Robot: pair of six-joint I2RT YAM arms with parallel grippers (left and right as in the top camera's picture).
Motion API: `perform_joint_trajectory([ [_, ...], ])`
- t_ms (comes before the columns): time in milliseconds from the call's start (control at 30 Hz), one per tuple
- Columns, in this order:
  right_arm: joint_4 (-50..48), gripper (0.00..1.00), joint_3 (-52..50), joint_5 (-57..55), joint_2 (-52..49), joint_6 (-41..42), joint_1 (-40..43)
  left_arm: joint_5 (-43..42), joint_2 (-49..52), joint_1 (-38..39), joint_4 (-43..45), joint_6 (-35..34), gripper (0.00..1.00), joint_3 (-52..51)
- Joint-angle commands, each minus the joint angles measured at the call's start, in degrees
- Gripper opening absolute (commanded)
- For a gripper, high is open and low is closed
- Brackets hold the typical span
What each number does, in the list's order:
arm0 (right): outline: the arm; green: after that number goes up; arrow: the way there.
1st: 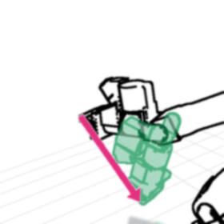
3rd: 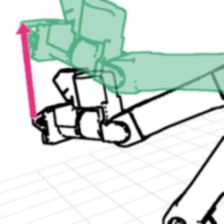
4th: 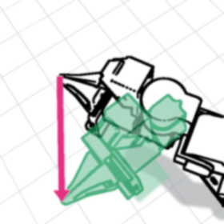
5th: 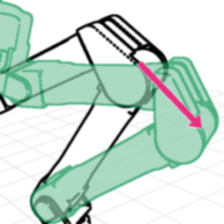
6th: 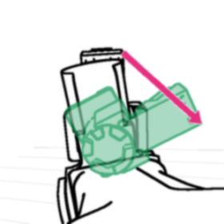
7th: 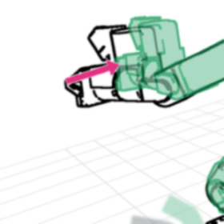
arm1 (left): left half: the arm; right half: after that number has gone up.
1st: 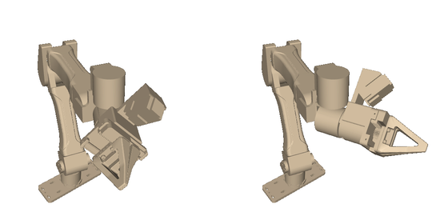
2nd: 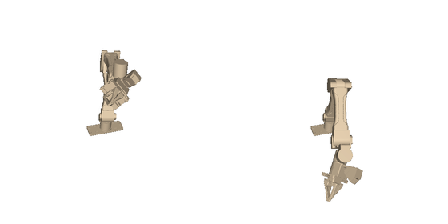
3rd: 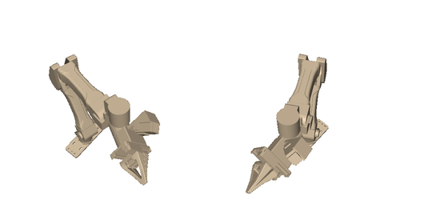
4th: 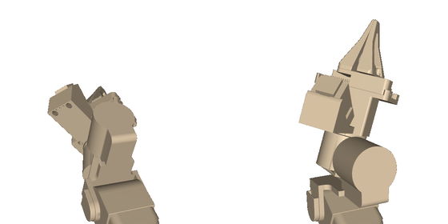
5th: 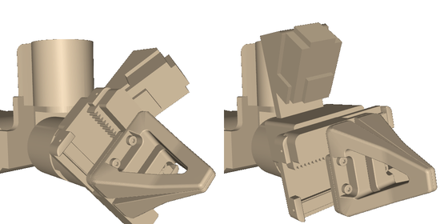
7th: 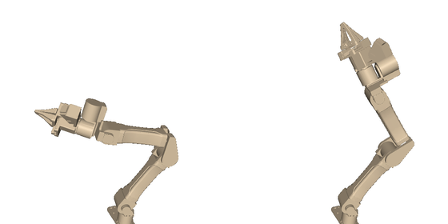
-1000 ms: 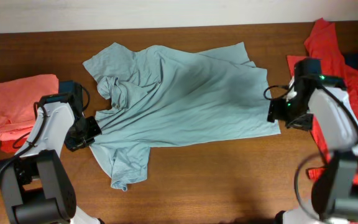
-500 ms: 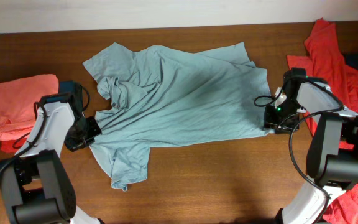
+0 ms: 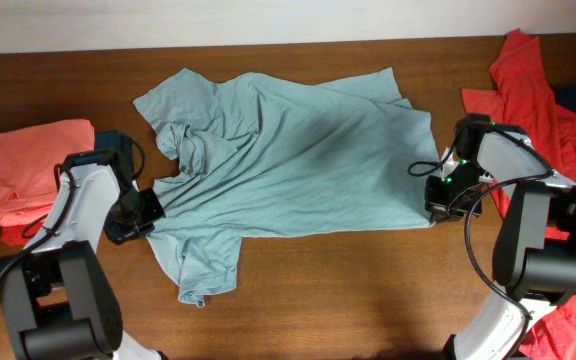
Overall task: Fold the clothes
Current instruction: 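Grasp the t-shirt's right side with the right gripper, stretch apart, then lift the t-shirt with both grippers and swing it forward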
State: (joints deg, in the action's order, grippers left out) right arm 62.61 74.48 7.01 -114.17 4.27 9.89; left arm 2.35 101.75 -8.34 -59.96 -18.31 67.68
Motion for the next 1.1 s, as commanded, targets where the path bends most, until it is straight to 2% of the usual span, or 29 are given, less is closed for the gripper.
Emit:
perform_joint_trajectory([
  [0,2.03,0.04,0.70,-0.35,4.46,0.50,0.37,-4.85,-1.92,-0.09,-0.79,4.57,0.00,-0.24],
  [167,5.49,0.04,0.70,-1.51,14.38,0.68,0.37,-5.46,-6.62,-0.09,-2.75,5.09,0.00,-0.24],
  [333,9.60,0.04,0.70,-3.80,27.12,1.99,0.37,-10.36,-14.99,-0.09,-3.78,8.90,0.00,-0.26],
  [567,13.40,0.04,0.70,-4.28,42.99,2.19,0.37,-10.08,-24.72,-0.09,-6.91,9.49,0.00,-0.26],
  [733,15.02,0.04,0.70,-4.28,47.93,2.14,0.37,-10.10,-27.93,-0.09,-8.66,9.66,0.00,-0.26],
  [1067,17.59,0.04,0.70,-4.83,47.95,2.14,0.37,-10.08,-28.20,-0.09,-11.56,9.66,0.00,-0.26],
])
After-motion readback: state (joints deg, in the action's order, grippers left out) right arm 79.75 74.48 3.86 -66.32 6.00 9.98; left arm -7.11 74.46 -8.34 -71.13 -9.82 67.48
